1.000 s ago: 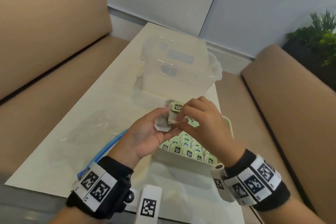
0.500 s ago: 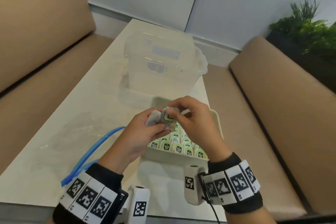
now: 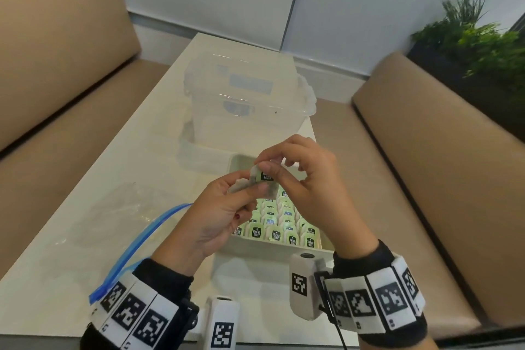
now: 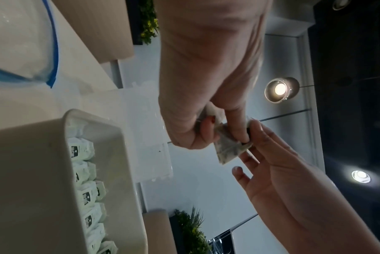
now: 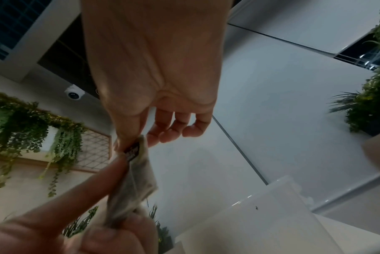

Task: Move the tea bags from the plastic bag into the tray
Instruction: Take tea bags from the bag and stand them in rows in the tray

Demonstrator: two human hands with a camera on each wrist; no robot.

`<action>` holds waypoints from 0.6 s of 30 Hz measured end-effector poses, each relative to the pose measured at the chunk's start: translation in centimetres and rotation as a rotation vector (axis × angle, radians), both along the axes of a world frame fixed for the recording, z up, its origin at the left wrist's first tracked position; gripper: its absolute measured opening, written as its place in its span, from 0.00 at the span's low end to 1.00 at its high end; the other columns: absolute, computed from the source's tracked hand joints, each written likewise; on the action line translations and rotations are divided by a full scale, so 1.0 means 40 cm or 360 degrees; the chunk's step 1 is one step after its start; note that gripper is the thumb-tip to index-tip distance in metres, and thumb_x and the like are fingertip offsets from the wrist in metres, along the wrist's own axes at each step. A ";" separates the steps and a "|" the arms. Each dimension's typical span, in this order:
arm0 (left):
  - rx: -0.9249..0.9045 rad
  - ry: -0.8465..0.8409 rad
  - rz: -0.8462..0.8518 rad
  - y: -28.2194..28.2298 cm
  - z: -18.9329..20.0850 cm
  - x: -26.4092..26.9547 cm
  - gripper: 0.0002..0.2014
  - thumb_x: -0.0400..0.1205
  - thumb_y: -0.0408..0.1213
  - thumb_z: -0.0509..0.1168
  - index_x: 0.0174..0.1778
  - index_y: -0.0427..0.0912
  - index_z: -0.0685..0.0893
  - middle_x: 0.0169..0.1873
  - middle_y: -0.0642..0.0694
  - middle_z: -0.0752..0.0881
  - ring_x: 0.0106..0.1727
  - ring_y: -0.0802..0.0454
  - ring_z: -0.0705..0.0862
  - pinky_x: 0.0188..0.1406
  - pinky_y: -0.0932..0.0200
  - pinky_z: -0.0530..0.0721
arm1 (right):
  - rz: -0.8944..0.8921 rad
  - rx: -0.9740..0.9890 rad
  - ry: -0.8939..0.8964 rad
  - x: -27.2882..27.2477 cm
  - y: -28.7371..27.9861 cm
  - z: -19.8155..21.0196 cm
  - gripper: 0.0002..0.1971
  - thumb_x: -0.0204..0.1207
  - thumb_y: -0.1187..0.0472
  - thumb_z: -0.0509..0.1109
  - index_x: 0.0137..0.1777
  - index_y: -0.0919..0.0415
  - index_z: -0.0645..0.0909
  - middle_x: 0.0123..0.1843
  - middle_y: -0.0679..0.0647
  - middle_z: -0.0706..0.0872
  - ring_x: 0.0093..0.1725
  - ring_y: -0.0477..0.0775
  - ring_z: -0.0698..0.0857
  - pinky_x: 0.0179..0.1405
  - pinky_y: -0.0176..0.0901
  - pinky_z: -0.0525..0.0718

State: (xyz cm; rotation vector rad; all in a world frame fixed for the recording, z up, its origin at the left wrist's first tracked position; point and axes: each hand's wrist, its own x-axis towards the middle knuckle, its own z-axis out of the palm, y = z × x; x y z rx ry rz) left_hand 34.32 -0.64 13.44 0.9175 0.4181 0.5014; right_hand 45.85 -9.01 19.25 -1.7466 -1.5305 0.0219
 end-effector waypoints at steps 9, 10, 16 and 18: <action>0.0085 0.0037 0.0118 -0.002 0.002 -0.009 0.24 0.57 0.38 0.77 0.51 0.42 0.88 0.33 0.45 0.77 0.26 0.59 0.68 0.21 0.70 0.68 | -0.0079 0.0192 0.0055 -0.003 -0.004 0.017 0.04 0.74 0.61 0.73 0.42 0.51 0.87 0.37 0.48 0.86 0.37 0.40 0.77 0.38 0.24 0.70; 0.0091 0.0028 0.0108 -0.003 0.005 -0.012 0.21 0.57 0.38 0.77 0.47 0.44 0.88 0.32 0.47 0.79 0.26 0.59 0.69 0.21 0.70 0.69 | -0.0072 0.0196 0.0073 -0.004 -0.004 0.018 0.04 0.74 0.61 0.73 0.43 0.51 0.87 0.37 0.48 0.86 0.38 0.41 0.77 0.39 0.25 0.70; 0.0200 -0.0067 0.0127 -0.015 0.026 -0.017 0.14 0.61 0.40 0.76 0.42 0.48 0.89 0.40 0.37 0.77 0.25 0.59 0.68 0.22 0.69 0.68 | 0.0029 0.0153 0.0070 -0.018 -0.004 0.019 0.06 0.73 0.60 0.74 0.43 0.47 0.87 0.39 0.46 0.85 0.41 0.39 0.77 0.42 0.25 0.70; 0.0210 -0.0094 0.0193 -0.017 0.031 -0.016 0.10 0.60 0.41 0.76 0.36 0.49 0.90 0.37 0.37 0.77 0.24 0.59 0.67 0.21 0.69 0.67 | 0.0052 0.0193 0.0159 -0.018 -0.002 0.014 0.06 0.73 0.61 0.74 0.43 0.46 0.87 0.39 0.46 0.86 0.40 0.41 0.78 0.41 0.27 0.71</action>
